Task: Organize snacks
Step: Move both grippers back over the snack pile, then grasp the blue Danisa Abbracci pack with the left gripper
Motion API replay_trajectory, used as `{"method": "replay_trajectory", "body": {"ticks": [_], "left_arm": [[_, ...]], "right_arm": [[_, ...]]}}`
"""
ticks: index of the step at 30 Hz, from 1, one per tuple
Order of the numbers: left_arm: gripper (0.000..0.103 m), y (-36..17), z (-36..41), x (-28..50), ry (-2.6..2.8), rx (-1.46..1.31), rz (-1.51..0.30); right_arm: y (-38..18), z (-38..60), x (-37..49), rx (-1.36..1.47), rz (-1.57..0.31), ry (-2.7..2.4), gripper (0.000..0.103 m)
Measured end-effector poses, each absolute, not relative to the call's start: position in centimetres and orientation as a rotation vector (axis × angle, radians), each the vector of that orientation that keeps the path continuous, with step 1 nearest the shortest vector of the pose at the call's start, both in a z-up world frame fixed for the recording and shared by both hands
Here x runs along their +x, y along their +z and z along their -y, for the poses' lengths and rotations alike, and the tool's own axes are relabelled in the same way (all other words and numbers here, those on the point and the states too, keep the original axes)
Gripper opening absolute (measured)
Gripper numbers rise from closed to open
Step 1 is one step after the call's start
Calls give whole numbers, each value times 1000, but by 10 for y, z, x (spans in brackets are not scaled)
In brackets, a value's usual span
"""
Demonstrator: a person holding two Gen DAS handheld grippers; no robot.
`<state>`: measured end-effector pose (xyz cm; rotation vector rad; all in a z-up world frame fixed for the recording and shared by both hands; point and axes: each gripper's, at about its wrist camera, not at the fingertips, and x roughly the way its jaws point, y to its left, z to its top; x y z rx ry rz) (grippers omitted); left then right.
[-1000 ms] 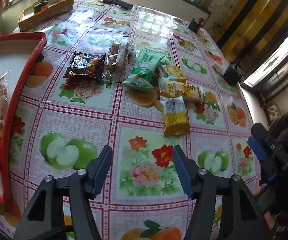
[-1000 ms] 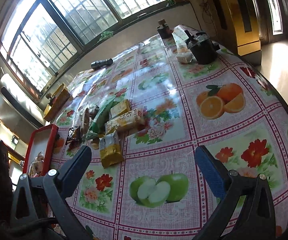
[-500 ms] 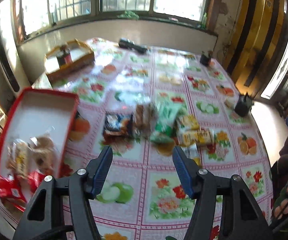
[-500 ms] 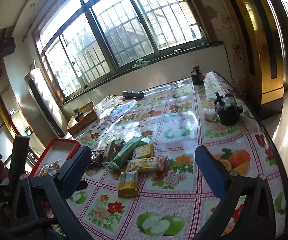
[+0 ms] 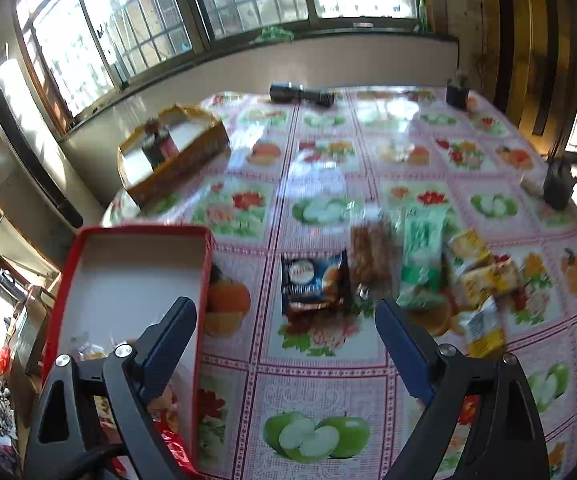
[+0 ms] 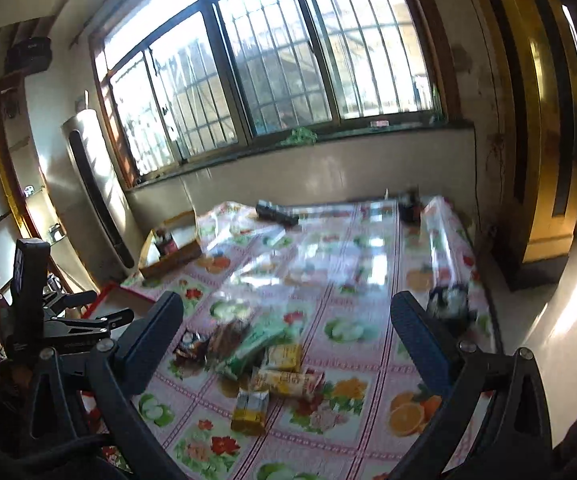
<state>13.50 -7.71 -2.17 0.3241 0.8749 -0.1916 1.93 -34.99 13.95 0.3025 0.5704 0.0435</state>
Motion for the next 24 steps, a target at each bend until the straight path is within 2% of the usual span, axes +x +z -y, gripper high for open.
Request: {"method": "replay_trajectory", "body": {"ticks": [3, 7, 15, 24], "left_arm": [[91, -60, 65, 151, -197, 282, -978], [91, -75, 55, 176, -197, 205, -1017], [91, -84, 69, 205, -284, 126, -1068], [91, -91, 86, 219, -261, 203, -1055]], "right_arm": [[65, 334, 26, 400, -732, 40, 103], [9, 329, 34, 509, -862, 6, 103], [-8, 313, 79, 354, -972, 10, 103], [-14, 286, 111, 122, -970, 122, 102]]}}
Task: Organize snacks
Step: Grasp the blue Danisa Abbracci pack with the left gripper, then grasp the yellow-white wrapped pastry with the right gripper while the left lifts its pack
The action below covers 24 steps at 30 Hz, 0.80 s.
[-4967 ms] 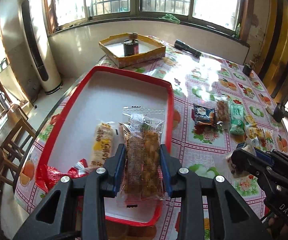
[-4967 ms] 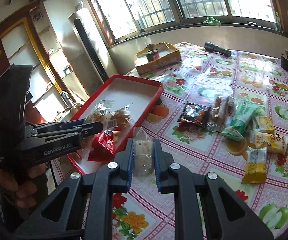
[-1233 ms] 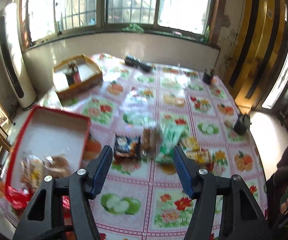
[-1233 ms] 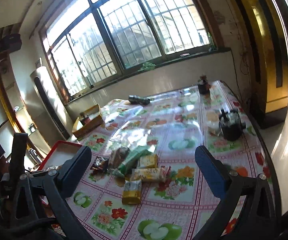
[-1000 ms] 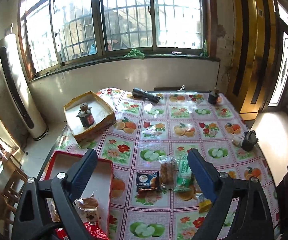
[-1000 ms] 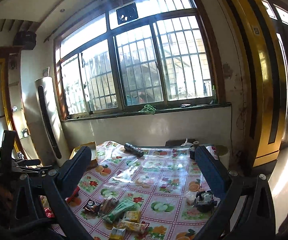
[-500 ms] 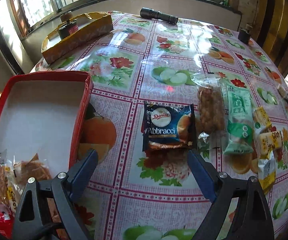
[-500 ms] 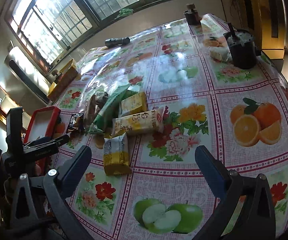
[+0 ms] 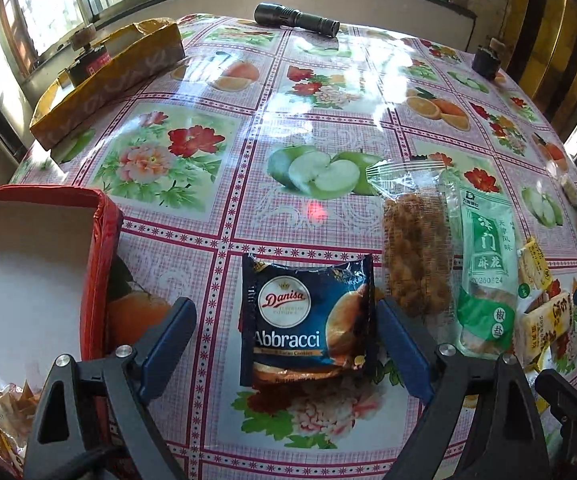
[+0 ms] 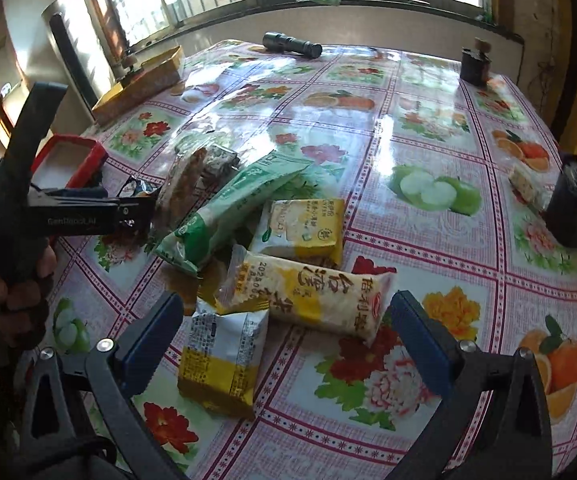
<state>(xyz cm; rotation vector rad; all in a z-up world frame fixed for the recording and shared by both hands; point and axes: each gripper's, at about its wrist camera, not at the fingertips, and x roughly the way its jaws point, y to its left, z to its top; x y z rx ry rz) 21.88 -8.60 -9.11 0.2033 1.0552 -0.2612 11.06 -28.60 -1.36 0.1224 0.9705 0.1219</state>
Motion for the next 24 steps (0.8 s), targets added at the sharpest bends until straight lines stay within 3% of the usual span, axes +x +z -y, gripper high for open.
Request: {"method": "replay_trajectory", "body": {"ticks": [3, 6, 10, 13, 18, 24], "left_arm": [[81, -94, 90, 218, -295, 204, -1056], [64, -91, 92, 214, -331, 213, -1051], [62, -90, 93, 206, -356, 224, -1053], [60, -89, 89, 199, -364, 218, -1057], [59, -90, 86, 189, -370, 211, -1058], [55, -88, 76, 182, -386, 174, -1079]], "right_arm": [[-16, 284, 117, 88, -964, 110, 102], [-20, 291, 120, 137, -974, 84, 102], [-26, 296, 120, 182, -1001, 71, 99], [-21, 297, 109, 174, -1018, 43, 81], [-5, 300, 78, 363, -983, 62, 81], [-15, 249, 78, 212, -1031, -20, 77]]}}
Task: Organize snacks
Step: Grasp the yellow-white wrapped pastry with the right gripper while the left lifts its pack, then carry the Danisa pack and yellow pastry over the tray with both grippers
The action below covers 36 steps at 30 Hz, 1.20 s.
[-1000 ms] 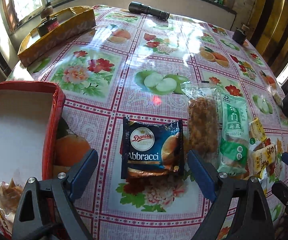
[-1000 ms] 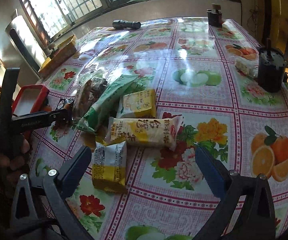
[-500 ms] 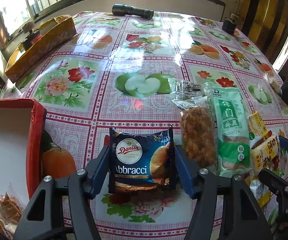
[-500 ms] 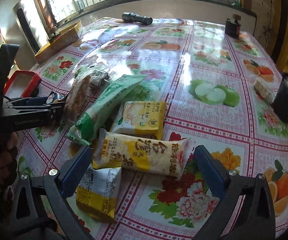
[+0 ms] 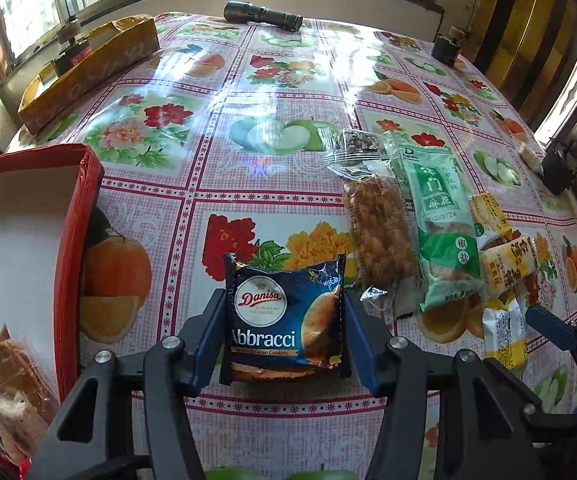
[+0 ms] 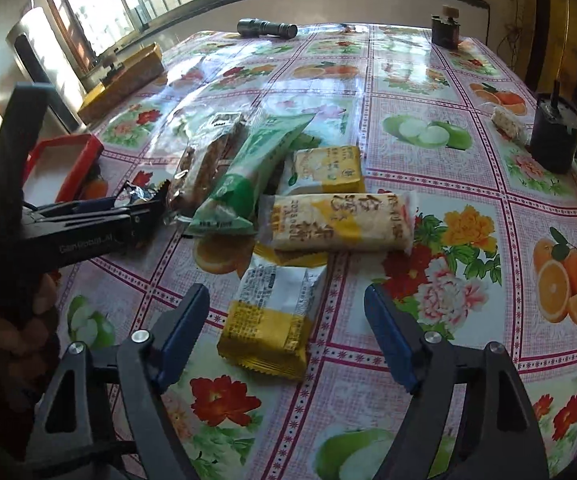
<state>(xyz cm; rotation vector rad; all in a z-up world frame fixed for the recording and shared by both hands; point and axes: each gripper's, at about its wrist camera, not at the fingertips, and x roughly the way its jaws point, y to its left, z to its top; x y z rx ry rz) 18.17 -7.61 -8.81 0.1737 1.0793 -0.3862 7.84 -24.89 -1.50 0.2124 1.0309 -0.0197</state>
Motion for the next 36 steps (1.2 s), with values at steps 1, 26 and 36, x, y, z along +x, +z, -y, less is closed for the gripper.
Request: {"method": "replay_trajectory", "body": {"ticks": [1, 26, 36], "left_arm": [[54, -88, 73, 180, -388, 166, -1081], [53, -23, 6, 104, -230, 139, -910], [53, -13, -29, 102, -141, 123, -871]], "right_arm": [[-16, 240, 78, 161, -1026, -39, 74], [34, 224, 45, 355, -847, 183, 41], [42, 188, 54, 364, -828, 271, 41]]}}
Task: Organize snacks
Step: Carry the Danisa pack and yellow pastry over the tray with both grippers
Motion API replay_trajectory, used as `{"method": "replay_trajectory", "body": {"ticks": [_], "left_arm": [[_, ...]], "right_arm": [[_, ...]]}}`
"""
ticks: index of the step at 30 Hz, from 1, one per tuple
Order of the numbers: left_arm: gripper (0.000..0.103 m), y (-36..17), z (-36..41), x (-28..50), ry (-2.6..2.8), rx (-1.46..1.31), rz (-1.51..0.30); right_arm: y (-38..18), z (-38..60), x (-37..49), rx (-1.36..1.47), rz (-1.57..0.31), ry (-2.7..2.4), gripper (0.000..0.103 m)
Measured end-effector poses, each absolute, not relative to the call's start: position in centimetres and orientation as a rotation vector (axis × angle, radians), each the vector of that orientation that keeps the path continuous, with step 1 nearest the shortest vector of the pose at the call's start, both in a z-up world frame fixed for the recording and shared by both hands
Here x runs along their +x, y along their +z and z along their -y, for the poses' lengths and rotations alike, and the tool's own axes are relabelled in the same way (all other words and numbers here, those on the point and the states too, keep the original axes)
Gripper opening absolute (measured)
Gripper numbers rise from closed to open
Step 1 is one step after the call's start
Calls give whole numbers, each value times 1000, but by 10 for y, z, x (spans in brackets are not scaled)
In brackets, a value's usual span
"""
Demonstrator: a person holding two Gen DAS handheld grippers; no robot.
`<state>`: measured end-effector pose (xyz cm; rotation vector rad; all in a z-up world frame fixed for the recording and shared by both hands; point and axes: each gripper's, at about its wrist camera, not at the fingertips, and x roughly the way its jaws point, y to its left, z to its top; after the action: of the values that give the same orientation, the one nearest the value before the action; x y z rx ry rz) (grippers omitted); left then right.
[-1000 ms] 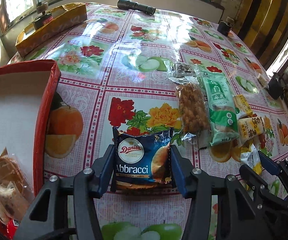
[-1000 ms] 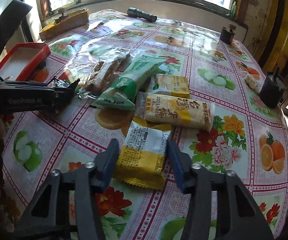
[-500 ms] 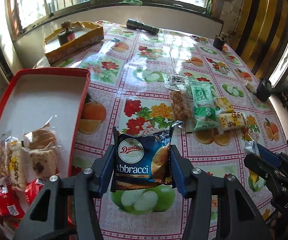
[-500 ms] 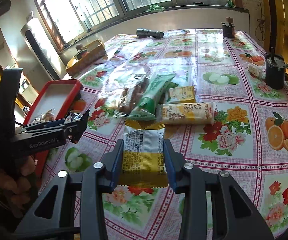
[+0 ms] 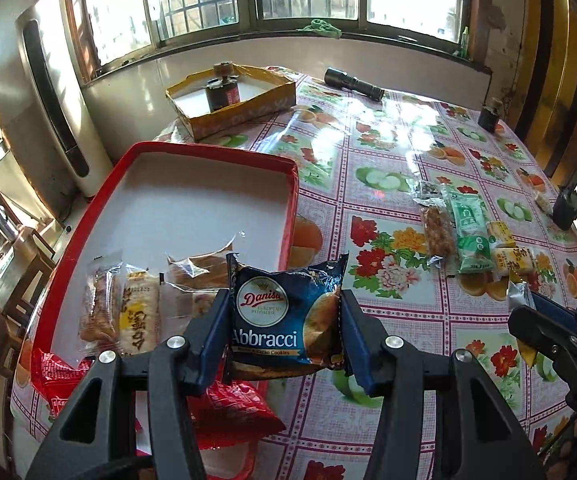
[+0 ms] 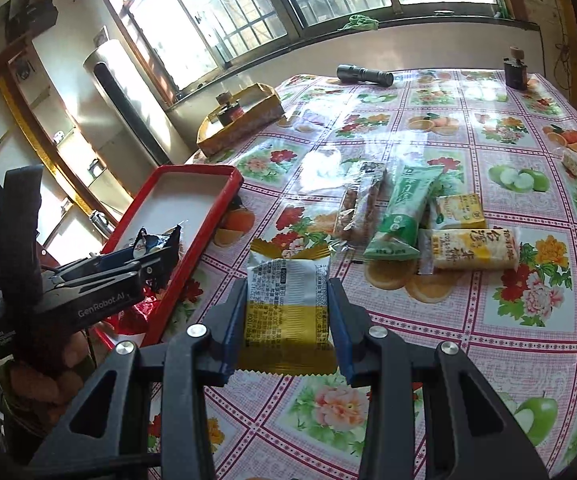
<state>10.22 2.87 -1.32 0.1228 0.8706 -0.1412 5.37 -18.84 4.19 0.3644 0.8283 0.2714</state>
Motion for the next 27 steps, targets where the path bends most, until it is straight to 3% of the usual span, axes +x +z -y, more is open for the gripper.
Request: {"method": "replay_trajectory", "body": {"ticks": [27], "left_arm": [[53, -8, -71, 113, -86, 56, -858]], "right_arm": [[46, 129, 81, 306, -850, 383, 41]]}}
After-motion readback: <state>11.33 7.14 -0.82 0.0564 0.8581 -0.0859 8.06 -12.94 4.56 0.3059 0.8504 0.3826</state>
